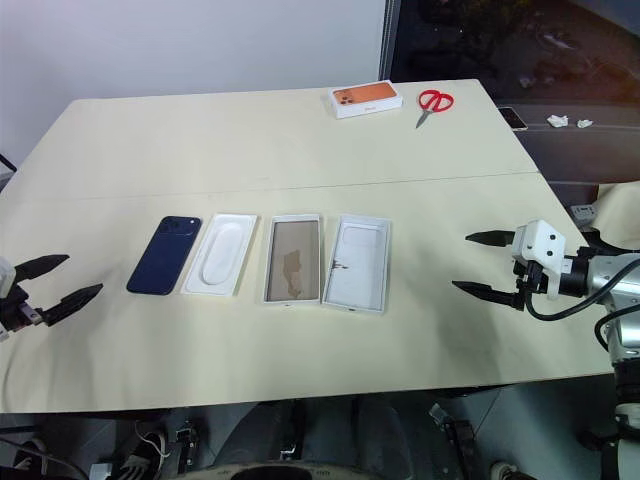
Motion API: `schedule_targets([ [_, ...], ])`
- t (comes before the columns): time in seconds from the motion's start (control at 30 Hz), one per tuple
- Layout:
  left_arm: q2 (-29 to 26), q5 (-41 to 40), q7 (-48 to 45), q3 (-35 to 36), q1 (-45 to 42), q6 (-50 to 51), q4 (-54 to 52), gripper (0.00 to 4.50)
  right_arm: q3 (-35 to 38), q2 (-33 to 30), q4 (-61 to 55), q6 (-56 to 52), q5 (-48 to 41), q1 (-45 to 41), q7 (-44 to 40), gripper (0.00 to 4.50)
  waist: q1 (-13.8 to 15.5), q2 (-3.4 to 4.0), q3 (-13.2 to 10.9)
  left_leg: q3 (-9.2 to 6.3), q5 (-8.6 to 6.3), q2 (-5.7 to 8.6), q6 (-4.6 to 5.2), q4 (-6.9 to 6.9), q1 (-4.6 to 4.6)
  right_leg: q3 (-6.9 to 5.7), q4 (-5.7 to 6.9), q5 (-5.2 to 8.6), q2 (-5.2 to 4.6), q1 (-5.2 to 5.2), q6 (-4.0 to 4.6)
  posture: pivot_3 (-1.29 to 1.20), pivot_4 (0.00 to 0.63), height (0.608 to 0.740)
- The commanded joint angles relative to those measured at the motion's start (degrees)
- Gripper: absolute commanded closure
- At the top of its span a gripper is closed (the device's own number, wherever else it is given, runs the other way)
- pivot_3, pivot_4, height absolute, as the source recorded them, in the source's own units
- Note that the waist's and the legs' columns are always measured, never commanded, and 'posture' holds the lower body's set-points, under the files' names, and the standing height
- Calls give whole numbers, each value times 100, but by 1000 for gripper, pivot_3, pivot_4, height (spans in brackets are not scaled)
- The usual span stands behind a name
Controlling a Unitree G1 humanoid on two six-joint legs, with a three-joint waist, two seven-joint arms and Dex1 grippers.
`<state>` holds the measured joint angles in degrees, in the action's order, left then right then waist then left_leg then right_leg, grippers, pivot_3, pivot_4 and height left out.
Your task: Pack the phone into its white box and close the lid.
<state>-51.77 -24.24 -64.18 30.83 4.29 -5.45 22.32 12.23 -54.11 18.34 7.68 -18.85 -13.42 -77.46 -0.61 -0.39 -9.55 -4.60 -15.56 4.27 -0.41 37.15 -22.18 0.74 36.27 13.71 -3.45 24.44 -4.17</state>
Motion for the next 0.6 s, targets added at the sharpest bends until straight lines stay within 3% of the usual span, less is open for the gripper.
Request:
schedule_targets([
  [0.03, -108, -31, 44, 162, -100, -76, -45, 56, 108, -68, -48, 15, -80, -179, 37, 27, 2, 0, 0, 1, 0, 0, 0, 0, 0, 1, 0, 0, 0, 0, 0, 0, 150, 740],
  [0.6, 39, -96, 145, 19, -178, 180, -478, 56, -54, 71, -81, 45, -28, -402, 215, 27, 0, 0, 0, 1, 0, 0, 0, -1, 0, 1, -1, 0, 0, 0, 0, 0, 150, 740],
])
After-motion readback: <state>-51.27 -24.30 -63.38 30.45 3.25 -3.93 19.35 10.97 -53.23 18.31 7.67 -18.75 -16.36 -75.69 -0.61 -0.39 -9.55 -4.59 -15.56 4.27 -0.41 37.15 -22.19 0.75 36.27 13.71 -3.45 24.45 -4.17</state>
